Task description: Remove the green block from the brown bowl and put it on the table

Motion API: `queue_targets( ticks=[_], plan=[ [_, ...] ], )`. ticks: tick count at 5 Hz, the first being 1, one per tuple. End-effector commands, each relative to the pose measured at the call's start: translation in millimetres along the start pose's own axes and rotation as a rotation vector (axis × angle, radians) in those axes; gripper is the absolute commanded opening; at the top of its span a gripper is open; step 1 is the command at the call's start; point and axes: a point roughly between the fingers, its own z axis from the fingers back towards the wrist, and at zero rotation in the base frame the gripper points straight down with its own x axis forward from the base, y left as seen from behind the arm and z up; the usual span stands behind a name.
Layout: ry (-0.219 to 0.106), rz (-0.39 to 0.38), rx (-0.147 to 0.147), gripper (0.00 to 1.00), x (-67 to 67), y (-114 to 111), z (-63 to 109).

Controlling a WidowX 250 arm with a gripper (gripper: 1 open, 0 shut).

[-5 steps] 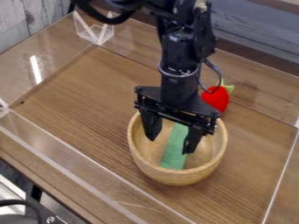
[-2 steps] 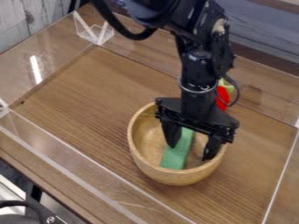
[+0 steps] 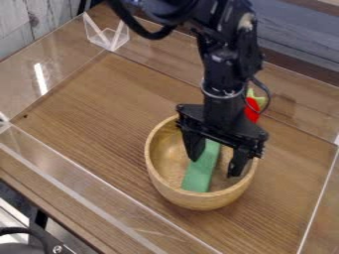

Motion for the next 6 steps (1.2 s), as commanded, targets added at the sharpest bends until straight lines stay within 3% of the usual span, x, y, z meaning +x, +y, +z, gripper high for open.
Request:
queue_targets(
  ticks=[1,3,6],
  plan=[
    [-0.064,0.035,0.000,1.00,6.6,8.9,28.4],
    [-0.065,0.164,0.028,1.00,6.6,11.4,12.5],
    [-0.055,0.229,0.039,1.00,9.1,9.2,6.1]
  ],
)
